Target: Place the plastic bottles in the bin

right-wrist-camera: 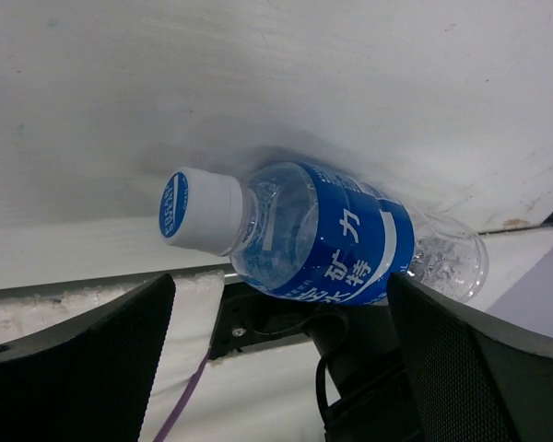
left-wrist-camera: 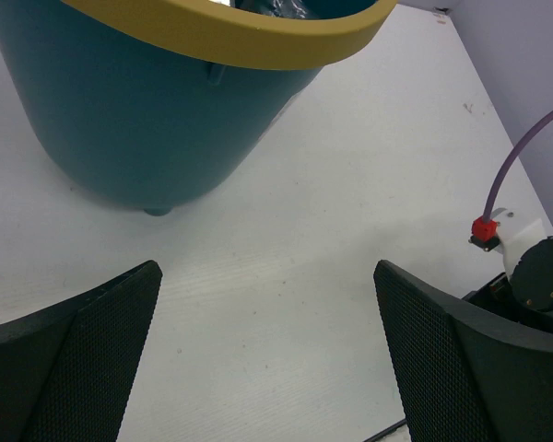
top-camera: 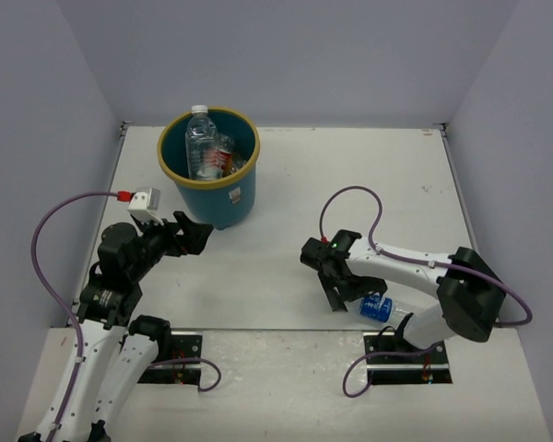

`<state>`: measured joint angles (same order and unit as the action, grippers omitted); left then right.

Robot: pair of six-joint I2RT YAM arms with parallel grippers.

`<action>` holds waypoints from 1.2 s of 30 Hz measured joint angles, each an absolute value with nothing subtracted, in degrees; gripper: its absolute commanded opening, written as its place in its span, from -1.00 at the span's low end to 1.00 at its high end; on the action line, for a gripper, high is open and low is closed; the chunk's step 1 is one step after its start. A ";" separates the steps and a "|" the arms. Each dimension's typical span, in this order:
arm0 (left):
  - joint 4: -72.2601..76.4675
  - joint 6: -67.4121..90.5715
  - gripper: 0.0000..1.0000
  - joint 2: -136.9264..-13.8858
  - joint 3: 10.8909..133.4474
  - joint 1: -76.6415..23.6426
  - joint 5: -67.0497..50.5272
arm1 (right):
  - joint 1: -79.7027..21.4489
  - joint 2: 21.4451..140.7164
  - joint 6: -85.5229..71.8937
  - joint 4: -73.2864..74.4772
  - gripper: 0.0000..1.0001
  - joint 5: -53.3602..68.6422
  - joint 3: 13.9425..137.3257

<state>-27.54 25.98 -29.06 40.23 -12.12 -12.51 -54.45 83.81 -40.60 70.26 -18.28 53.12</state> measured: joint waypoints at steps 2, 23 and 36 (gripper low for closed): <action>-27.42 26.00 1.00 -29.30 40.06 -12.12 -12.65 | -54.61 85.82 -39.81 70.01 0.98 -18.42 53.15; -27.46 26.00 1.00 -29.38 39.59 -12.12 -12.71 | -53.88 105.11 -41.32 75.02 -0.13 -25.92 53.30; -27.49 26.00 1.00 -28.61 39.59 -12.12 -12.17 | -53.60 105.81 -43.26 79.13 -1.00 -29.65 55.58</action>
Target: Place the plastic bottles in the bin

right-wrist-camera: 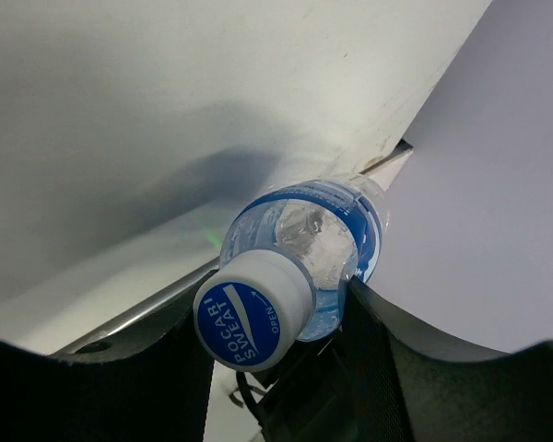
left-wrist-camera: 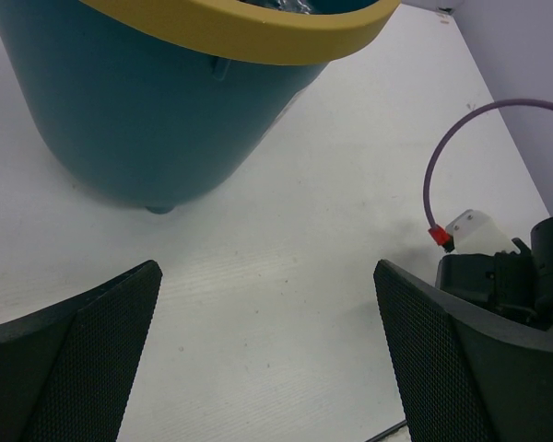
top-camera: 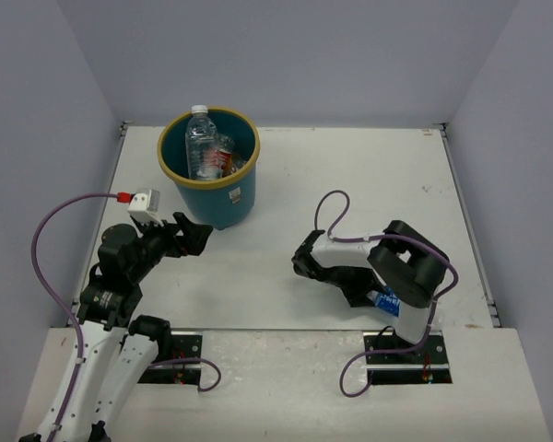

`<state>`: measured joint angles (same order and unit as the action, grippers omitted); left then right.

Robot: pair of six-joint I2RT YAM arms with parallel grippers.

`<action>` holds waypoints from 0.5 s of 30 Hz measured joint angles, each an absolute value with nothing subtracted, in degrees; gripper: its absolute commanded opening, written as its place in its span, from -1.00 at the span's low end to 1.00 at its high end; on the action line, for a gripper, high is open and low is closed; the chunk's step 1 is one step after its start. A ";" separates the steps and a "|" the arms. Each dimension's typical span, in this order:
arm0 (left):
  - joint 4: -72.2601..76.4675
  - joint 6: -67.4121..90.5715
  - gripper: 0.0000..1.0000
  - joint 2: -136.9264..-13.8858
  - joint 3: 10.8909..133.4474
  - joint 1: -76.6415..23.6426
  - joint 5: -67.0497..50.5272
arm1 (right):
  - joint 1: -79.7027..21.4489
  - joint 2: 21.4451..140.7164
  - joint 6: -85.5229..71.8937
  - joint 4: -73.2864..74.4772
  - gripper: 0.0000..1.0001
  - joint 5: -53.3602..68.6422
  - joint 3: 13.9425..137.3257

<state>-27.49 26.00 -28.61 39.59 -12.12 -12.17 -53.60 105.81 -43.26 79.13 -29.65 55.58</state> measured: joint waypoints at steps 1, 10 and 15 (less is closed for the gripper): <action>-27.49 26.00 1.00 -28.59 39.59 -12.12 -12.16 | -53.60 105.76 -43.84 79.54 -1.00 -29.99 56.88; -27.46 26.05 1.00 -28.58 39.59 -12.12 -11.79 | -54.54 99.61 -47.50 79.19 -1.00 -40.71 78.71; -27.46 26.24 1.00 -28.92 39.59 -12.12 -11.70 | -55.13 96.53 -47.23 77.58 -1.00 -48.54 91.55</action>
<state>-27.46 26.24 -28.92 39.59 -12.12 -11.70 -55.13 96.53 -47.23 77.58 -48.54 91.55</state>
